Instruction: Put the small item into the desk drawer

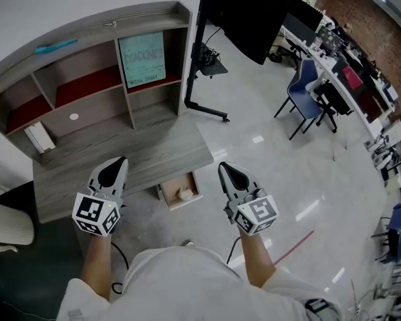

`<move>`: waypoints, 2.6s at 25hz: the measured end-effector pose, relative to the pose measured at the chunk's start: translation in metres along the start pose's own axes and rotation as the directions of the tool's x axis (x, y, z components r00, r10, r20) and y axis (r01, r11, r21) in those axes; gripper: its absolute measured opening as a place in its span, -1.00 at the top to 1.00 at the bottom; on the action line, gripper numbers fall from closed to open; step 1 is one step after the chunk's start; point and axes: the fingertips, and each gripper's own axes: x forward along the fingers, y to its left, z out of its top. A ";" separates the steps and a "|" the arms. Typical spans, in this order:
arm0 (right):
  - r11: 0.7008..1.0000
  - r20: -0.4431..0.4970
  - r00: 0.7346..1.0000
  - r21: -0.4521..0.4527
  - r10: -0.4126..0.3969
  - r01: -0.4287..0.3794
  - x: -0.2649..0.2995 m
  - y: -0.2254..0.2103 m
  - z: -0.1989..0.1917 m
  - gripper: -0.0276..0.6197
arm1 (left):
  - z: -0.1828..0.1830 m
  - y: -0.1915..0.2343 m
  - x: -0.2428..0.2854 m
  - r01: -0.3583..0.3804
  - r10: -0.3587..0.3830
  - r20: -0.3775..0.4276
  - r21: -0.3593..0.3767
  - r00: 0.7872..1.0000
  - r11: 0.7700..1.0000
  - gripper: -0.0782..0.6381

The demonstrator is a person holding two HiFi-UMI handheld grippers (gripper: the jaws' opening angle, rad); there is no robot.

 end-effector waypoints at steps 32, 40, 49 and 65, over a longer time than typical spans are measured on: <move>0.977 -0.037 0.977 0.022 -0.209 0.210 -0.061 0.048 -0.009 0.92 | -0.030 0.046 -0.120 -0.084 0.086 0.043 -0.047 0.995 0.995 0.76; 0.978 -0.054 0.977 0.033 -0.205 0.207 -0.055 0.096 -0.017 0.92 | -0.039 0.044 -0.141 -0.022 0.023 0.046 -0.031 0.999 0.999 0.76; 0.984 -0.056 0.983 0.028 -0.175 0.177 -0.049 0.131 -0.017 0.92 | -0.037 0.037 -0.158 0.017 -0.016 0.051 -0.014 0.999 1.000 0.76; 0.994 -0.080 0.991 0.033 -0.104 0.107 -0.046 0.146 -0.024 0.92 | -0.045 0.026 -0.182 -0.009 0.010 0.042 -0.030 0.999 1.000 0.76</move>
